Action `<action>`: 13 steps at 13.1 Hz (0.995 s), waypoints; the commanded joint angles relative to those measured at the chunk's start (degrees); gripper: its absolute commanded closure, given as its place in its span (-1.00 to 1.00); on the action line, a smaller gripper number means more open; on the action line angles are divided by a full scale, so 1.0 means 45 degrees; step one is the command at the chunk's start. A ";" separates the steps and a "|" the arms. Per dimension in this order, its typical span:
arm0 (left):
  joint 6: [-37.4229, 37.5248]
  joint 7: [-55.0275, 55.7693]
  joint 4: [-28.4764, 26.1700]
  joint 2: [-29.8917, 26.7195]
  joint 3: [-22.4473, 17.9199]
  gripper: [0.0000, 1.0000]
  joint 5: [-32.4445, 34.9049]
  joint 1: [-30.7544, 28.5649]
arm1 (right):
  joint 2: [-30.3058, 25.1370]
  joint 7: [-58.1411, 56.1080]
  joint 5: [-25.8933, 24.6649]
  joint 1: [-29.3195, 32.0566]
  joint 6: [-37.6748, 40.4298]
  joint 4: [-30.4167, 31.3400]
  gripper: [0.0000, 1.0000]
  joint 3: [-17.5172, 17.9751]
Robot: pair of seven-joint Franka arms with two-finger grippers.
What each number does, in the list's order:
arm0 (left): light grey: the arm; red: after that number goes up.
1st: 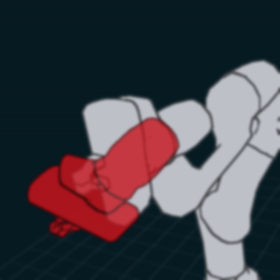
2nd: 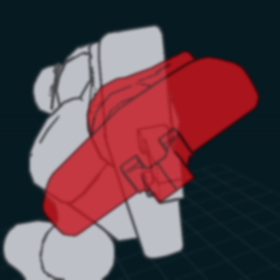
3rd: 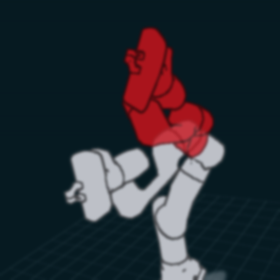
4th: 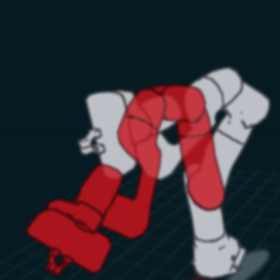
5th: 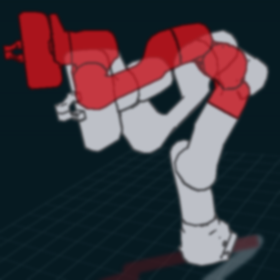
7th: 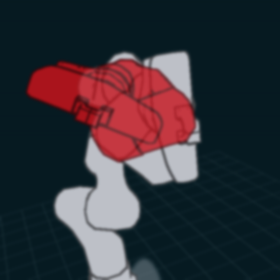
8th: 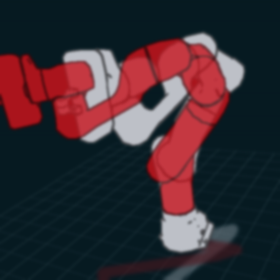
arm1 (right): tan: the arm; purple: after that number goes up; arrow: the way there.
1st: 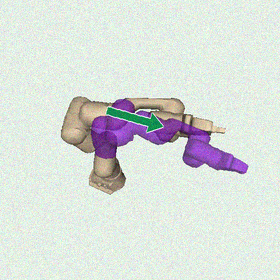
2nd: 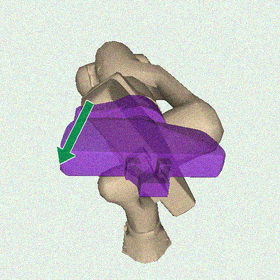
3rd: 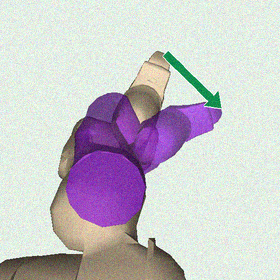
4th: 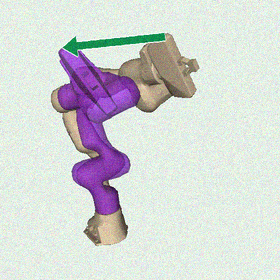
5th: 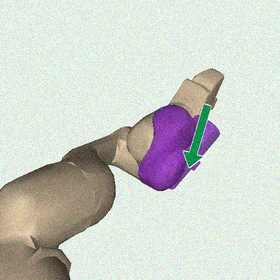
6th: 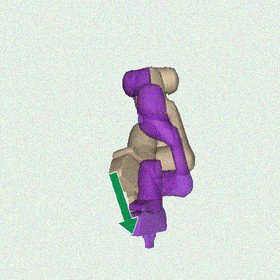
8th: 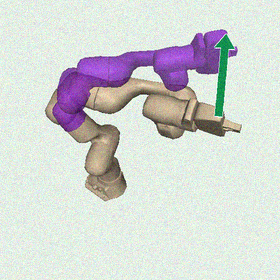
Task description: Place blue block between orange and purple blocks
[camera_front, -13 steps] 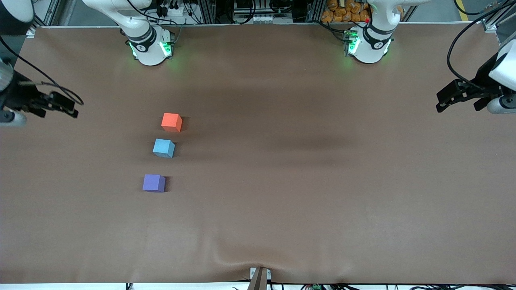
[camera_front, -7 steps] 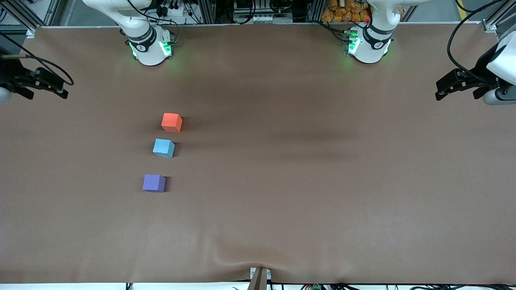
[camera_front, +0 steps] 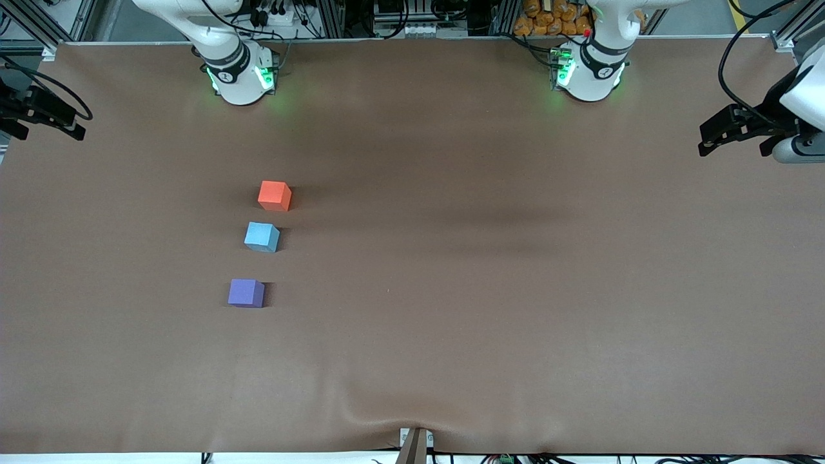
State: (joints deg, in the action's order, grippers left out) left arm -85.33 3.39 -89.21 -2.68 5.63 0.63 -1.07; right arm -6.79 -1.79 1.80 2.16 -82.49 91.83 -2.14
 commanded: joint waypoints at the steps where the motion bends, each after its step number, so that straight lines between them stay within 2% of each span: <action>1: 0.0271 -0.0030 0.0351 0.0029 0.0076 -1.00 0.0054 -0.0113 | 0.0083 -0.0072 -0.0106 0.0145 0.0108 -0.0193 -1.00 0.0221; 7: 0.0036 0.0886 0.0176 -0.0087 0.0154 -1.00 -0.0121 -0.0152 | 0.0103 -0.0091 -0.0087 0.0145 0.0166 -0.0114 -1.00 0.0221; 9: -0.0196 0.1200 -0.0349 -0.0398 0.0212 -1.00 -0.0121 -0.0133 | 0.0103 -0.0091 -0.0087 0.0125 0.0186 -0.0114 -1.00 0.0241; 13: -0.0374 0.1297 -0.0216 -0.0342 0.0154 -1.00 -0.0141 -0.0152 | 0.0103 -0.0091 -0.0087 0.0125 0.0224 -0.0114 -1.00 0.0260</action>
State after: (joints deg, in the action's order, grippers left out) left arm -86.29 8.21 -89.08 -2.74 6.03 0.63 -1.08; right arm -6.47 -1.79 1.80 2.16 -82.33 91.86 -1.56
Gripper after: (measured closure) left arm 0.000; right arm 0.000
